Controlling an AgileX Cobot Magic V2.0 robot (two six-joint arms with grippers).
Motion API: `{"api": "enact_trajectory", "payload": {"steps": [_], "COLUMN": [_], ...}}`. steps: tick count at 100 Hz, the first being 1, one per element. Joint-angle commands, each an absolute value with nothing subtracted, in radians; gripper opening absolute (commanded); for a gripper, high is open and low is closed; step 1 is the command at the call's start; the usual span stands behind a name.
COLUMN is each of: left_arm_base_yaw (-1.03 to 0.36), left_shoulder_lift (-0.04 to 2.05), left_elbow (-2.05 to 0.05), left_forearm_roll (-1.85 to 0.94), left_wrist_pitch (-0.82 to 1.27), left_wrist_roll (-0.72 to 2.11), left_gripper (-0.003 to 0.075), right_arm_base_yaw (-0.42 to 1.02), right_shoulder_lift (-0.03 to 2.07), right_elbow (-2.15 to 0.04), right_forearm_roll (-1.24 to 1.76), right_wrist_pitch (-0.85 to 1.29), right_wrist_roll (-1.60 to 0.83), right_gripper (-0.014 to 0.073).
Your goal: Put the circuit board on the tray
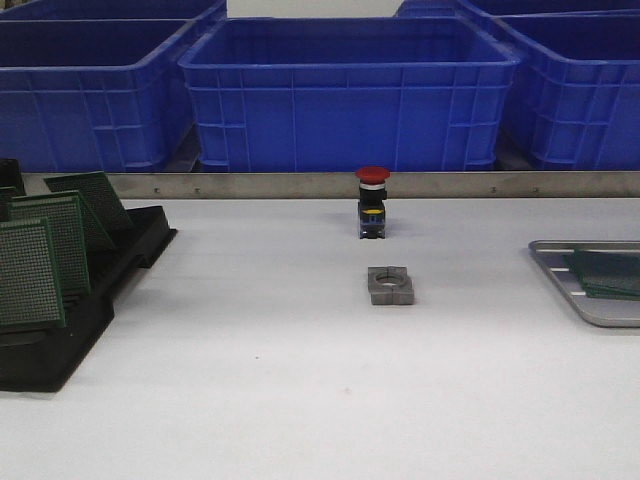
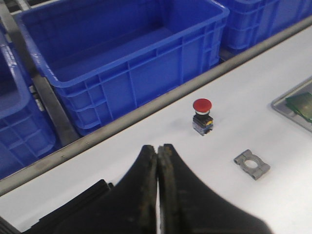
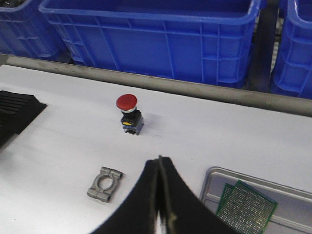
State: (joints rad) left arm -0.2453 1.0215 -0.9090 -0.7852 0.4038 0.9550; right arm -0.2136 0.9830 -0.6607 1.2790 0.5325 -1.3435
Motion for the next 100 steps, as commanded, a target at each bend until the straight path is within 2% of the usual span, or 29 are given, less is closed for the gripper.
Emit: {"api": "enact_trajectory", "payload": {"steps": [1,71,100], "left_arm_base_yaw": [-0.242,-0.242,-0.242], "left_shoulder_lift": [0.945,0.424,0.214], "left_elbow": [-0.886,-0.496,-0.358], "left_forearm_roll": [-0.831,-0.835,-0.833], "left_wrist_pitch": [0.299,0.249,0.246], "left_wrist_roll": [0.943,0.943,0.943], "left_gripper": [-0.002,-0.002,-0.002], "right_arm_base_yaw": [-0.205,-0.201,-0.201], "right_shoulder_lift": [0.898,0.276,0.173], "right_elbow": [-0.664,-0.352,-0.295], "right_forearm_roll": [1.316,1.316,1.316], "right_wrist_pitch": [0.518,0.541,0.554], "right_wrist_roll": [-1.354,-1.354,-1.354], "right_gripper": [-0.0061,-0.0061,-0.0061]}}
